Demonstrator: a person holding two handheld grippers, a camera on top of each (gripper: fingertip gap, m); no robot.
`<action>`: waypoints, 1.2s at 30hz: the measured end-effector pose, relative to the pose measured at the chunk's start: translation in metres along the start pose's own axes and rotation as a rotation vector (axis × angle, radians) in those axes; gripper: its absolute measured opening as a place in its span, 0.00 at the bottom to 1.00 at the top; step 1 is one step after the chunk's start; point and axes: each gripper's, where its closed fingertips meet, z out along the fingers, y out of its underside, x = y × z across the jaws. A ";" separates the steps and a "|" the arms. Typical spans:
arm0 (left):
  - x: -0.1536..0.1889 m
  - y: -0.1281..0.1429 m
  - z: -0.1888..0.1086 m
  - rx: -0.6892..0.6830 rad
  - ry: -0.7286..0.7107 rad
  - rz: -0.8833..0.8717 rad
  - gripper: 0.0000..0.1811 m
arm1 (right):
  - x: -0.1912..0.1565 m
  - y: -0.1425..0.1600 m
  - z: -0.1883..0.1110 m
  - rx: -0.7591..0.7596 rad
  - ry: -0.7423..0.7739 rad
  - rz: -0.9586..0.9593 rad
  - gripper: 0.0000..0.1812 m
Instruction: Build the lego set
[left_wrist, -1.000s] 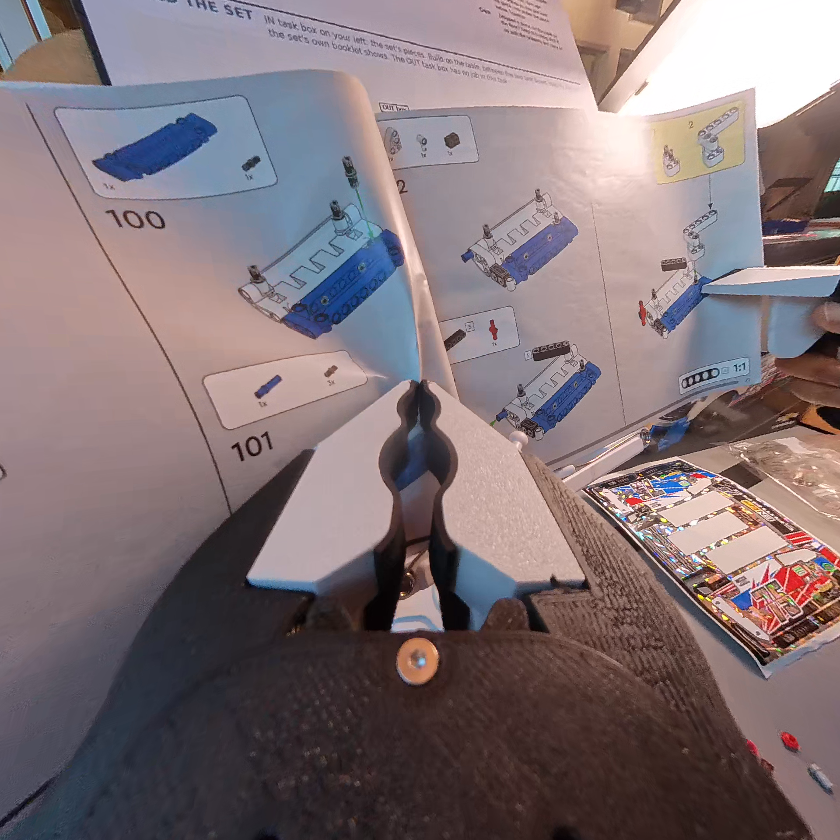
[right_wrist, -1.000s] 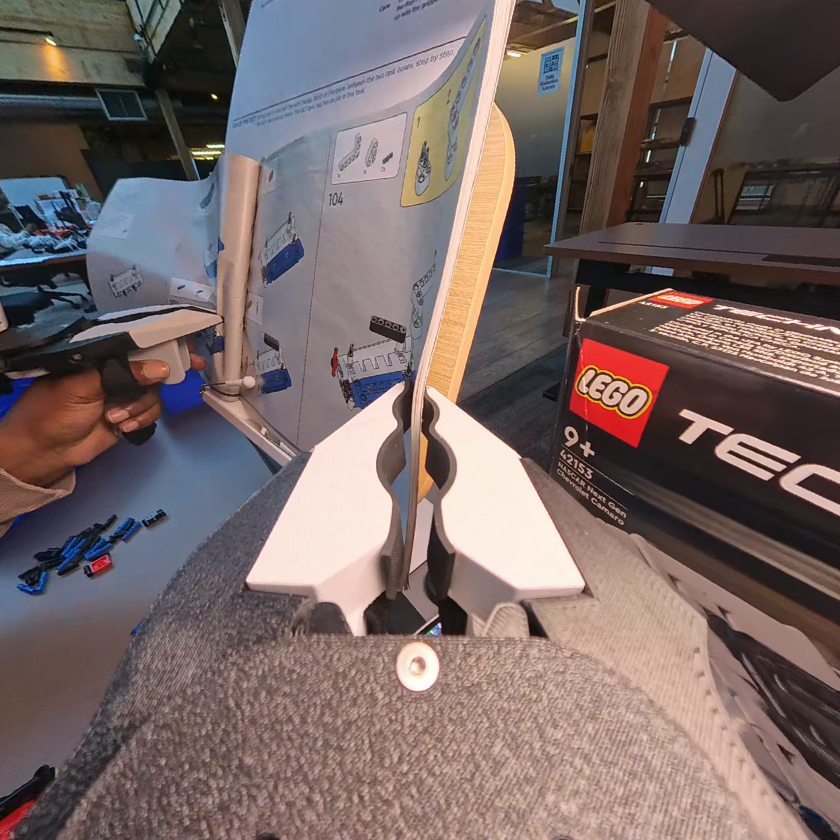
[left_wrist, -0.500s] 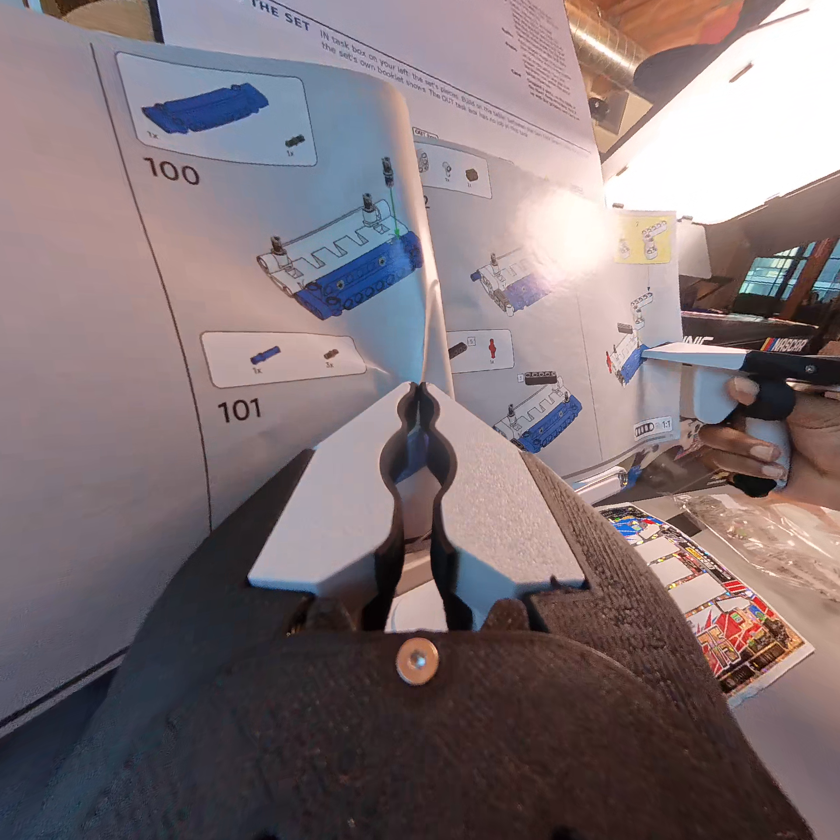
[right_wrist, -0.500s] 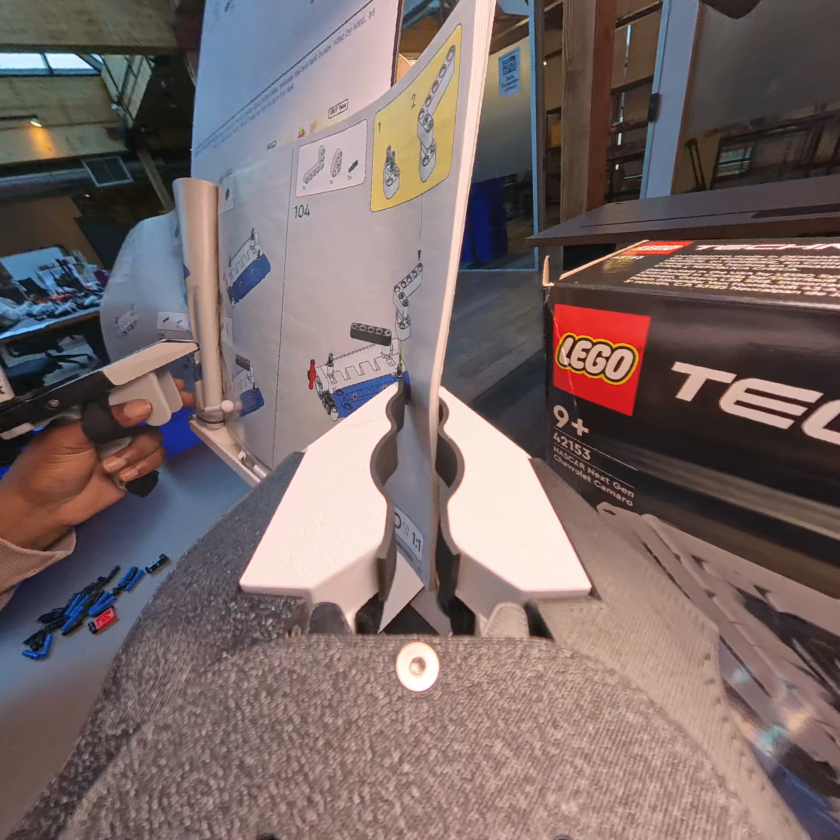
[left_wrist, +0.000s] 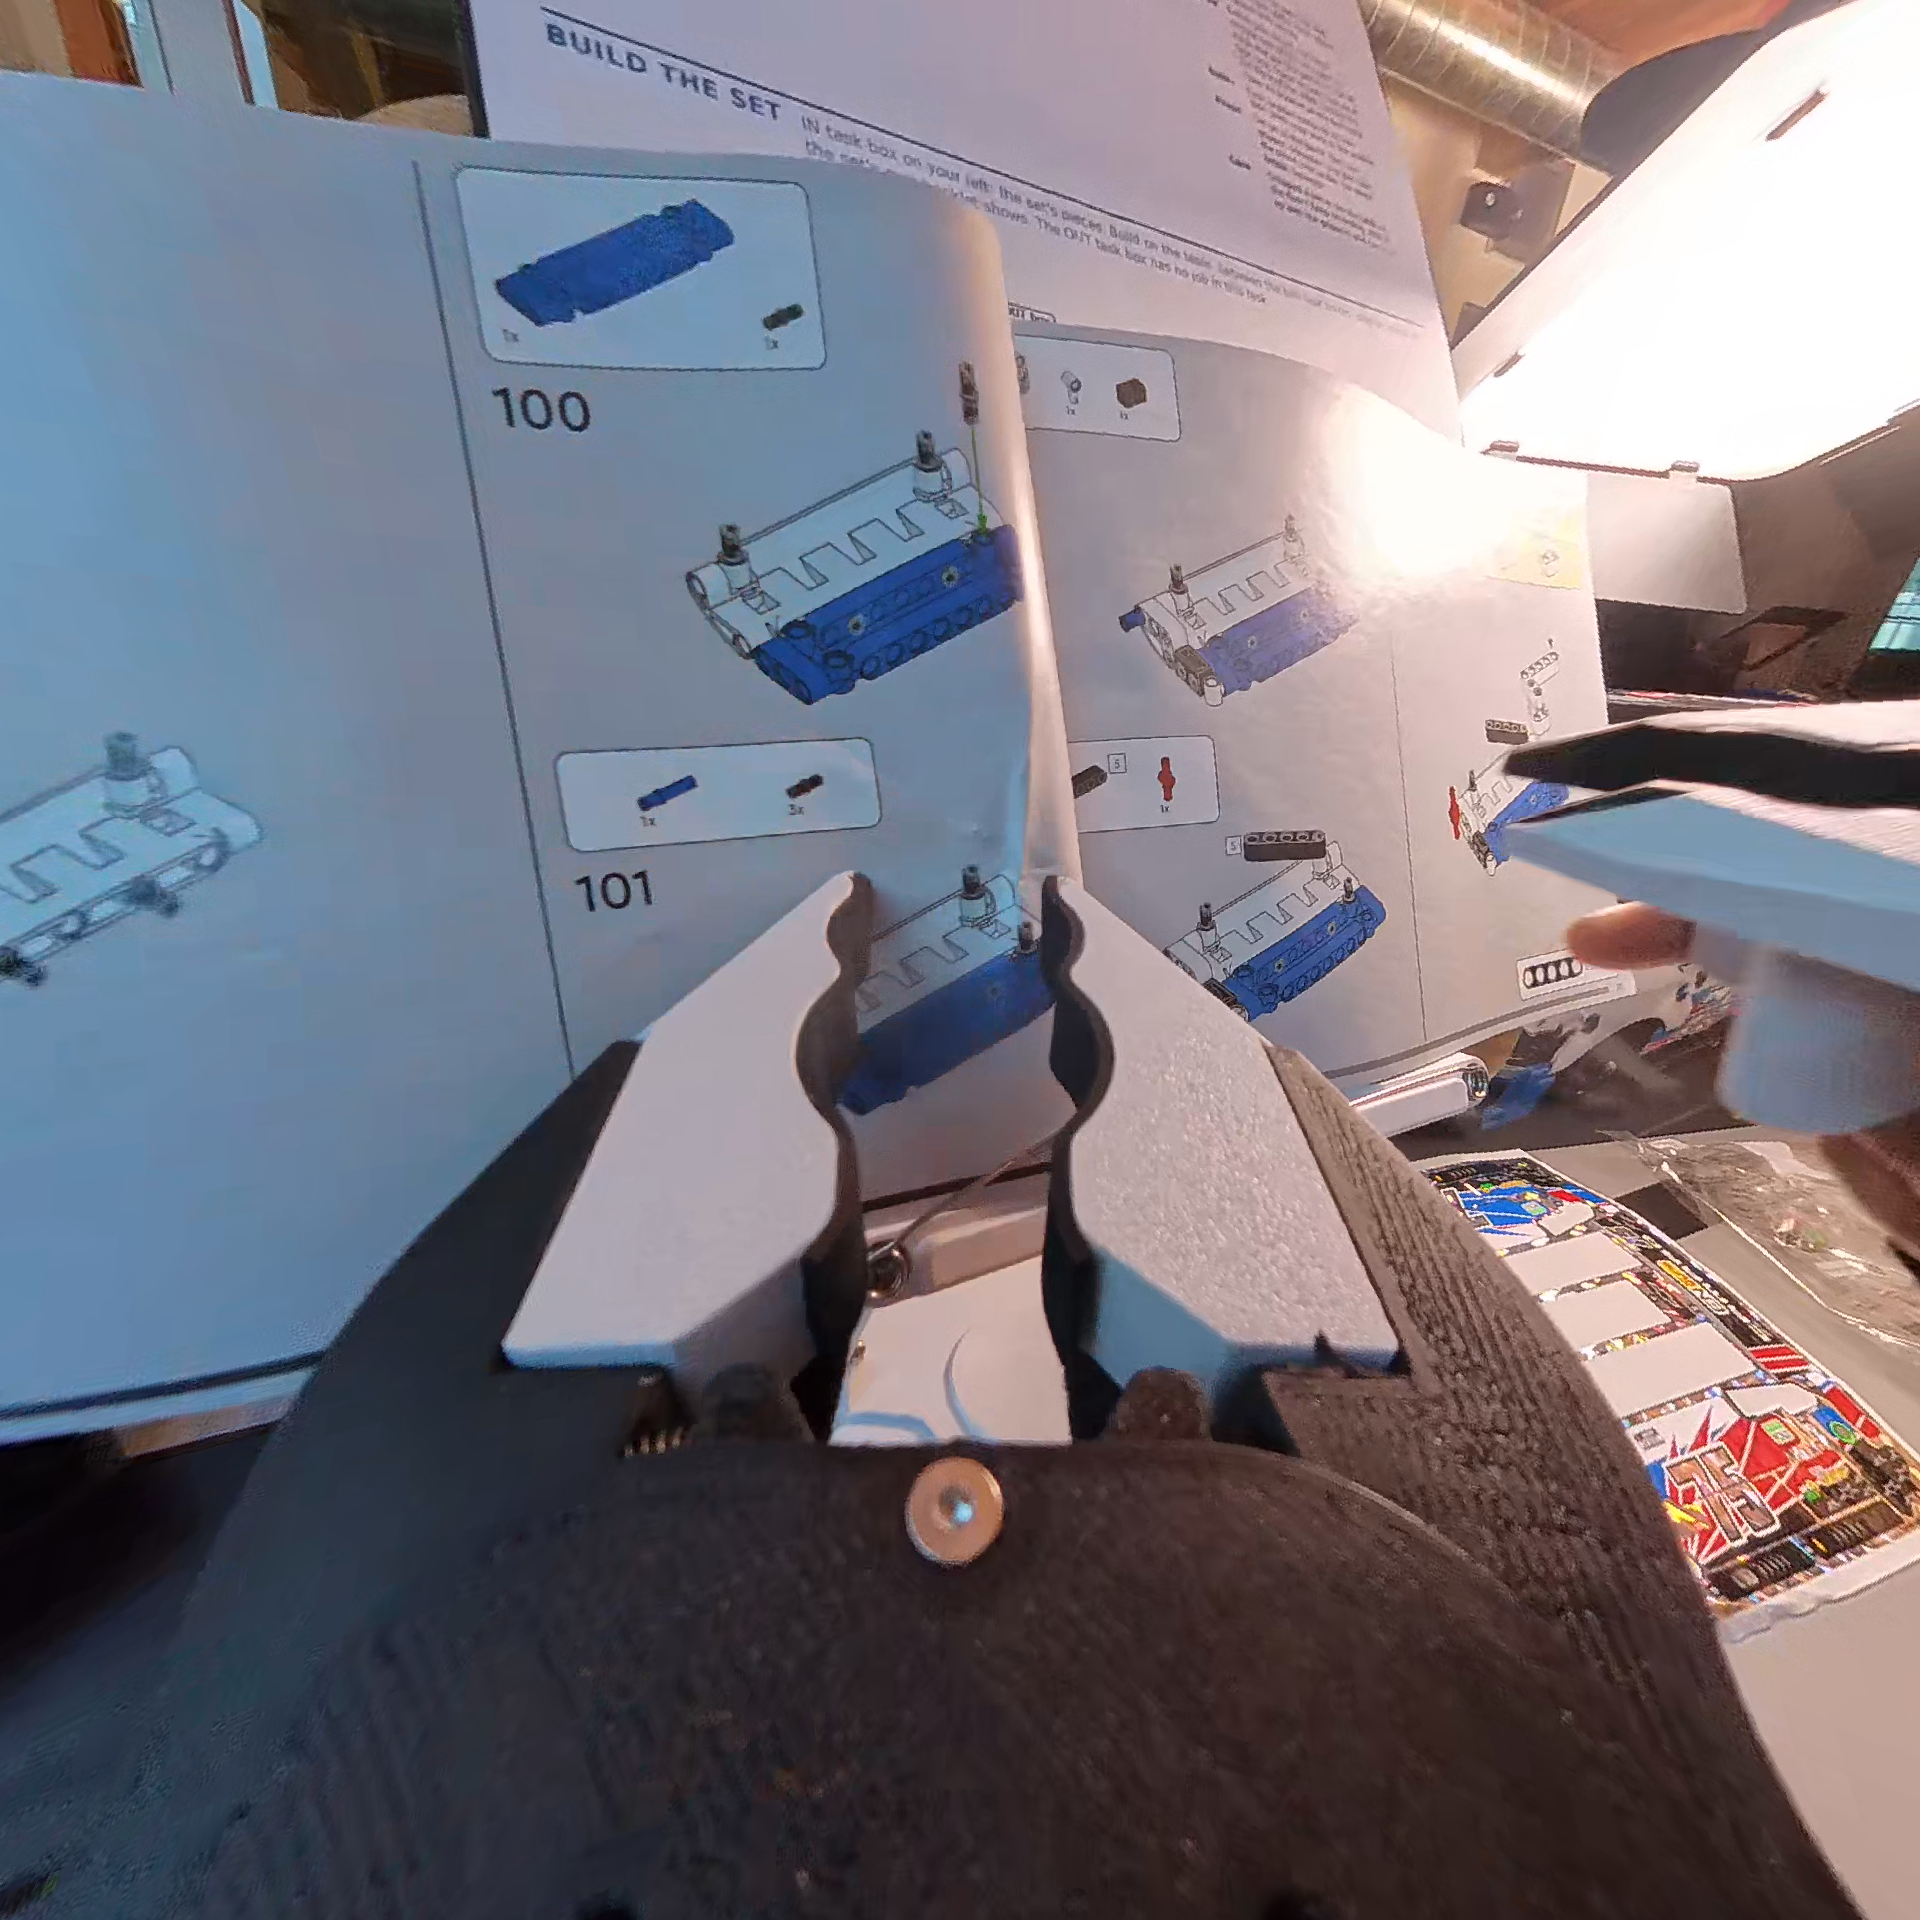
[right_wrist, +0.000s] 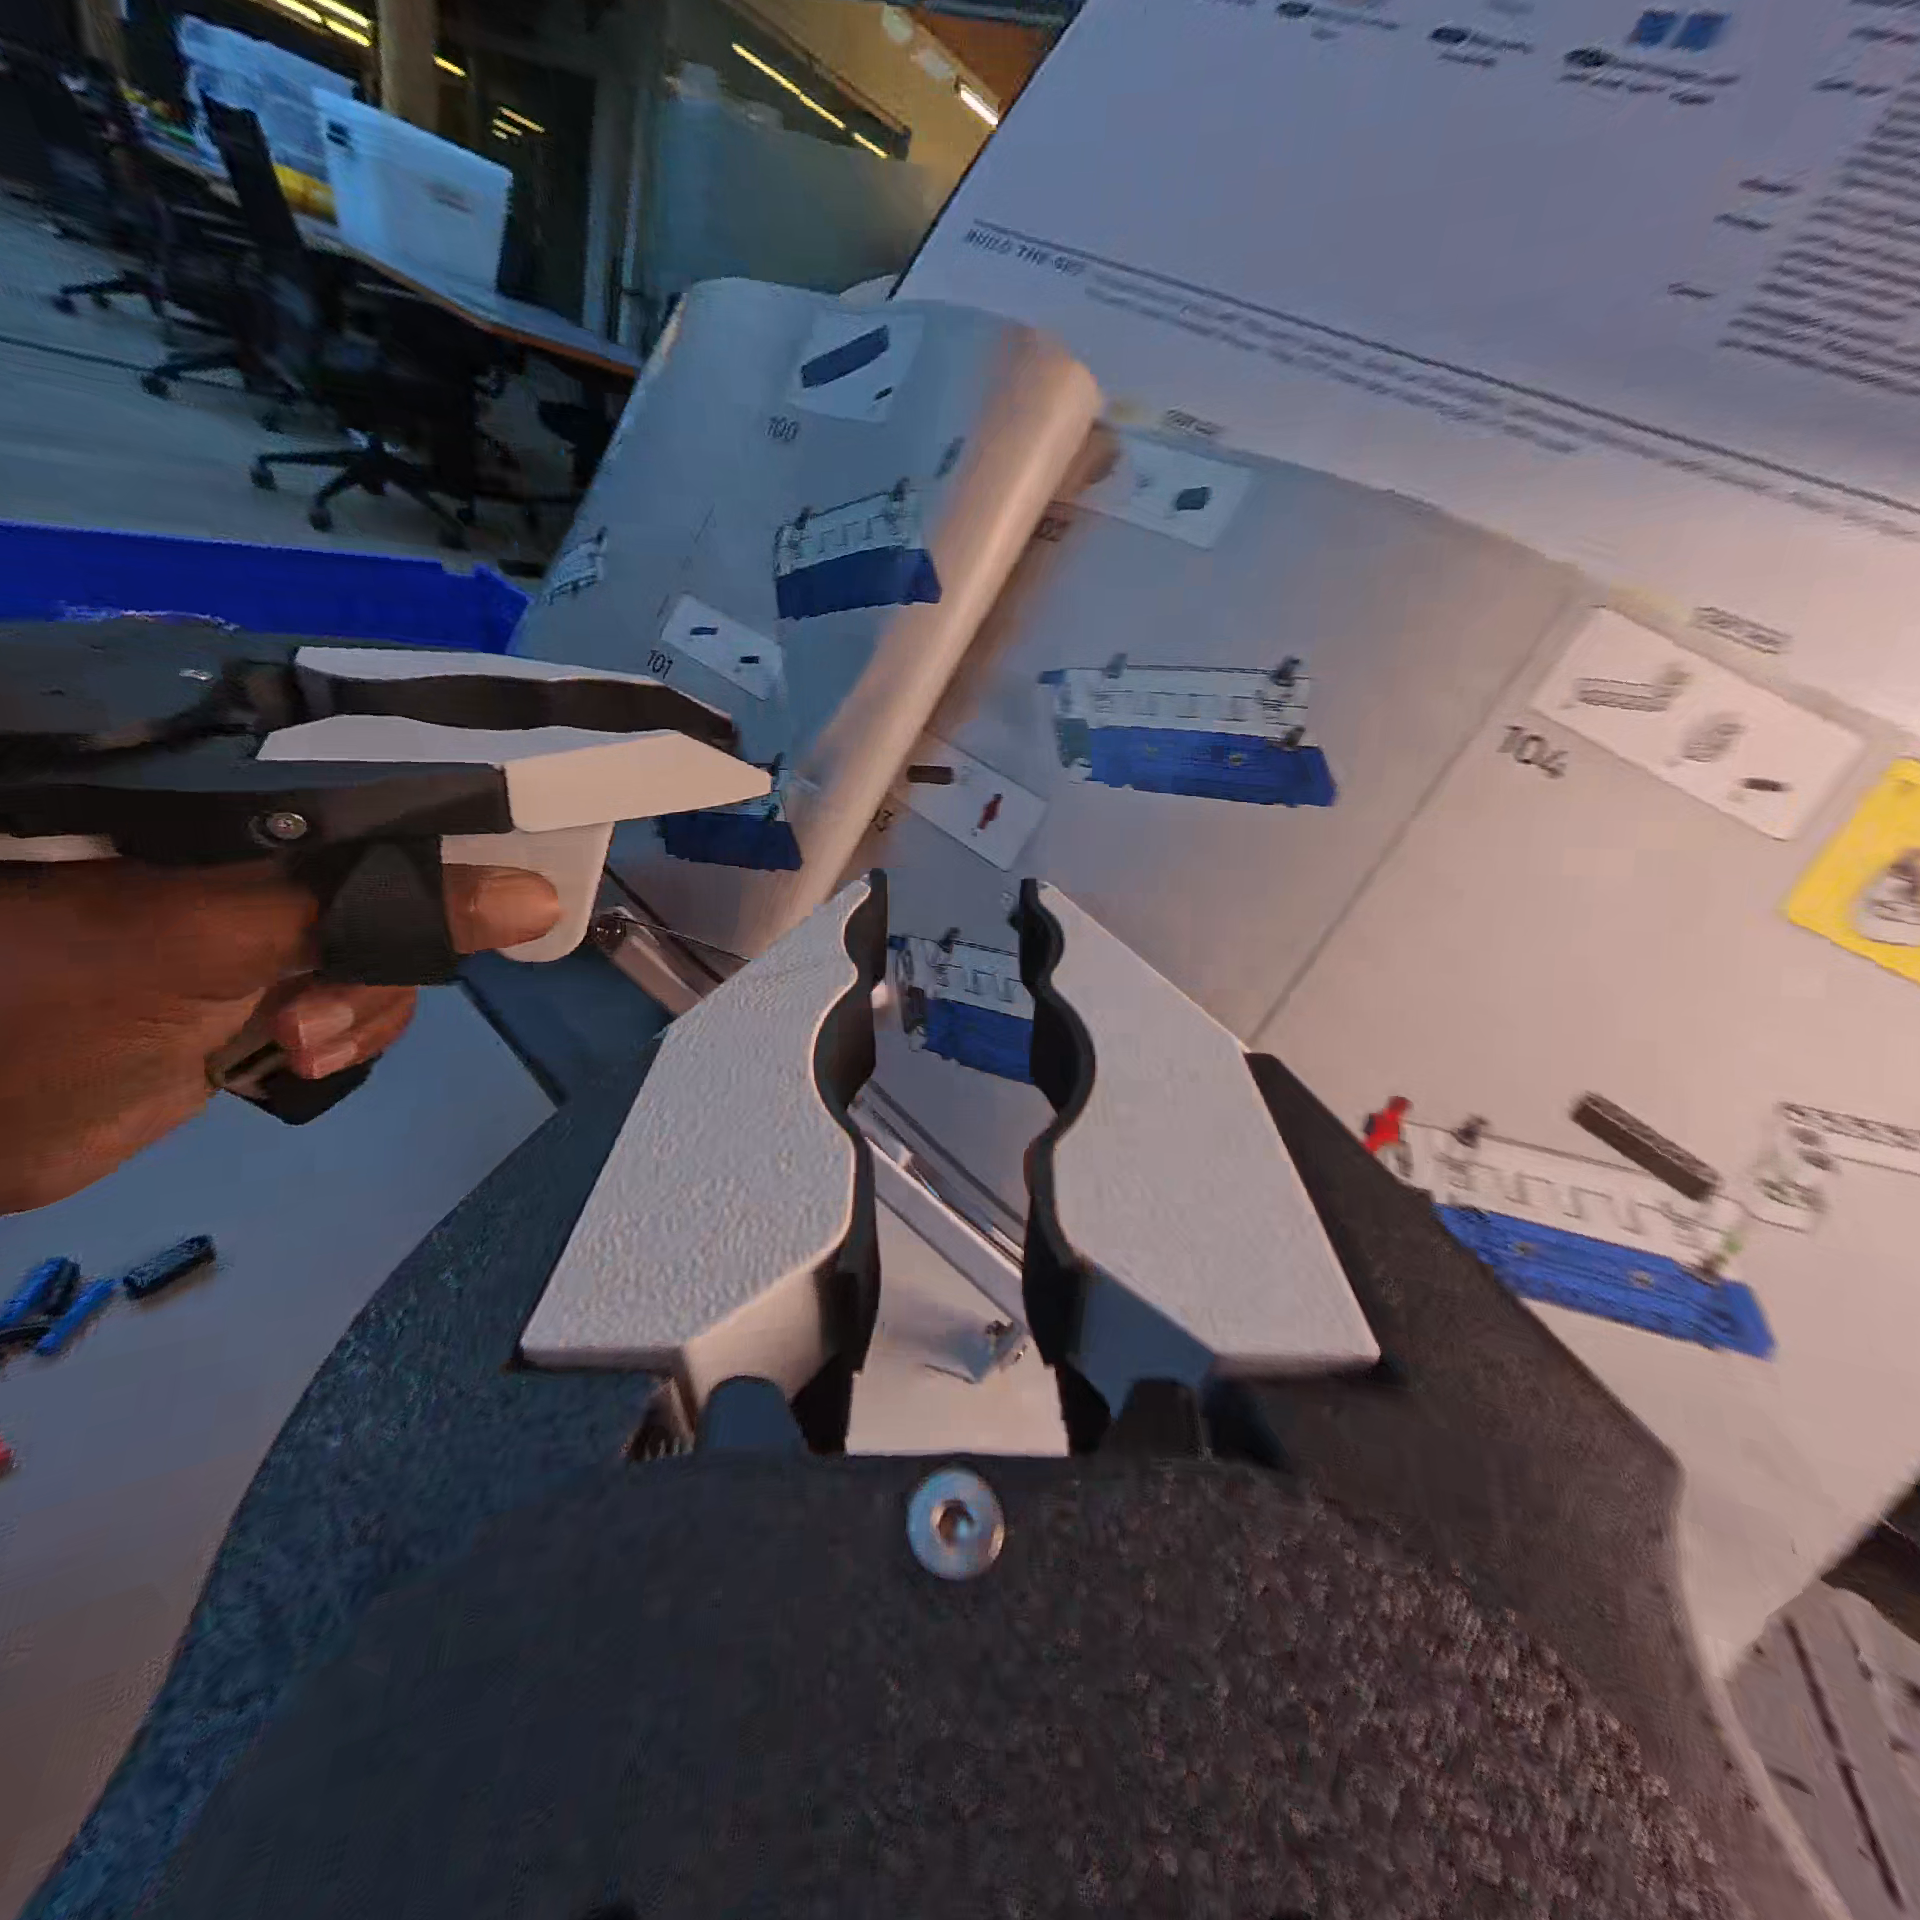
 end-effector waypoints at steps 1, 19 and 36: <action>-0.001 0.000 -0.004 -0.004 -0.004 -0.002 0.20 | -0.008 0.003 0.013 -0.016 0.005 -0.003 0.10; 0.073 0.051 -0.149 -0.102 0.139 0.075 0.23 | -0.010 0.016 0.072 -0.075 0.114 0.034 0.00; 0.064 0.073 -0.234 -0.165 0.046 0.198 0.22 | 0.014 0.023 0.051 -0.063 0.137 0.002 0.00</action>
